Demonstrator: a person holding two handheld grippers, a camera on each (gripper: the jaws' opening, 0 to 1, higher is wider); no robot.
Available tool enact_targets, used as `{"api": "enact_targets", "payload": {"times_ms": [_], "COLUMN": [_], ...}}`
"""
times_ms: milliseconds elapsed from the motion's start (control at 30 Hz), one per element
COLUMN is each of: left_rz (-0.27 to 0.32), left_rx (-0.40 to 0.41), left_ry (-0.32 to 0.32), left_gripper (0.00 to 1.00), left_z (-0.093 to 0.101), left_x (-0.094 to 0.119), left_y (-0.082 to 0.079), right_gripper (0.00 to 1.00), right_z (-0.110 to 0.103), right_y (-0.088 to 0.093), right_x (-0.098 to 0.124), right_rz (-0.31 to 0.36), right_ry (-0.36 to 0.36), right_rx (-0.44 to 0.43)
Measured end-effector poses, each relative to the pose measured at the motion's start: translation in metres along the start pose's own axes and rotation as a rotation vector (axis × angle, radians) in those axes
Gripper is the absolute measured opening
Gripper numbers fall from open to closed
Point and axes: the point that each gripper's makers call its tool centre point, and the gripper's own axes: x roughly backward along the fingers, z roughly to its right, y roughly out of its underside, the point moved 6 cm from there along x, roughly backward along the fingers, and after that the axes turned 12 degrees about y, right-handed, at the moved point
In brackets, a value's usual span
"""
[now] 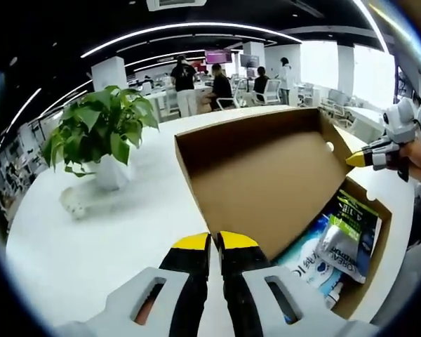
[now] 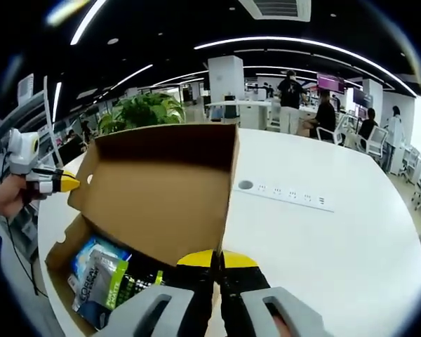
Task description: Operate the shoe box by opening the lid, removing the specified soft item, and placing it in the target area until the item is outside and the box remains undamaged.
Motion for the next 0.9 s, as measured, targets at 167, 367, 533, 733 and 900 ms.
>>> {"api": "enact_targets", "payload": {"times_ms": [167, 367, 533, 733, 900], "left_rz": [-0.007, -0.014, -0.018, -0.025, -0.032], "left_rx": [0.004, 0.008, 0.023, 0.029, 0.042], "left_ry": [0.002, 0.002, 0.005, 0.007, 0.01], "left_gripper": [0.03, 0.03, 0.03, 0.03, 0.03], "left_z": [-0.005, -0.008, -0.012, -0.014, -0.017], "left_x": [-0.007, -0.013, -0.019, -0.024, -0.029], "left_y": [0.0, 0.0, 0.001, 0.003, 0.004], "right_gripper": [0.0, 0.0, 0.0, 0.0, 0.0], "right_z": [0.0, 0.001, 0.002, 0.005, 0.006], "right_y": [0.0, -0.001, -0.001, -0.001, 0.0], "right_x": [-0.003, -0.008, -0.014, -0.021, -0.024], "right_rz": [-0.004, -0.013, -0.02, -0.026, -0.033], "right_ry": [0.002, 0.002, 0.006, 0.007, 0.01], "right_rx": [-0.006, 0.002, 0.006, 0.005, 0.012]}}
